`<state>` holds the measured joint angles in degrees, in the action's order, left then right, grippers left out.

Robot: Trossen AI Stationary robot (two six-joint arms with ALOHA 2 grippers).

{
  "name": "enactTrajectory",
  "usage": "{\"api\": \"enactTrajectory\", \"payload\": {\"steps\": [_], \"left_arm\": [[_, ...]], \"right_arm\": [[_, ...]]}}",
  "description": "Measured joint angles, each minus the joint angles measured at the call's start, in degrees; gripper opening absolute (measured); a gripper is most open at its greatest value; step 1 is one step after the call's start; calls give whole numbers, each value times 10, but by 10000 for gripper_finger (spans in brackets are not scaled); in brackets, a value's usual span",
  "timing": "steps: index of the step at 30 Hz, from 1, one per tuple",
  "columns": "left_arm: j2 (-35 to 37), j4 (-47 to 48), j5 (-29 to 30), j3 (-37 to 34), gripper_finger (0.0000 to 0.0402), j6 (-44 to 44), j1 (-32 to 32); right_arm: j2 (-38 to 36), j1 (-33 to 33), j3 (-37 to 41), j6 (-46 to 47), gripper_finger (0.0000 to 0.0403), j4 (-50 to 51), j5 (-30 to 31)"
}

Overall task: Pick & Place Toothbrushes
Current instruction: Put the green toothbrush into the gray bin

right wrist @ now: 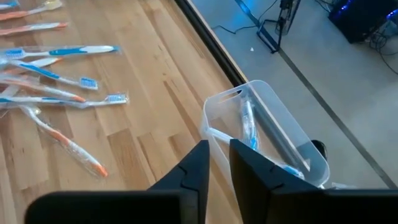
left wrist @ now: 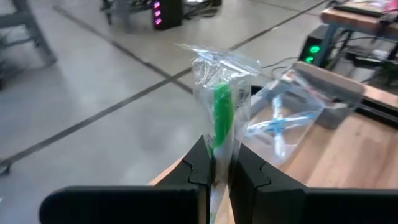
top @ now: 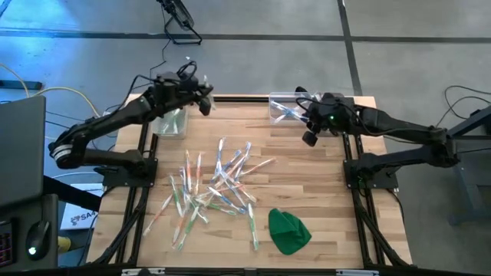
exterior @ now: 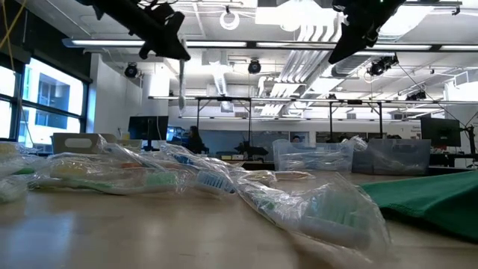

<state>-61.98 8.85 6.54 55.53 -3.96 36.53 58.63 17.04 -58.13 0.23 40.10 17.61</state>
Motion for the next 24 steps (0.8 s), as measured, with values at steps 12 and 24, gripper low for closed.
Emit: {"api": "enactTrajectory", "payload": {"steps": [12, 24], "left_arm": [[27, 136, 118, 0, 18, -54, 68], [24, 300, 241, 0, 18, -132, 79]], "right_arm": [[64, 0, 0, -7, 48, -11, 0], [120, 0, 0, -16, 39, -17, 2]]}}
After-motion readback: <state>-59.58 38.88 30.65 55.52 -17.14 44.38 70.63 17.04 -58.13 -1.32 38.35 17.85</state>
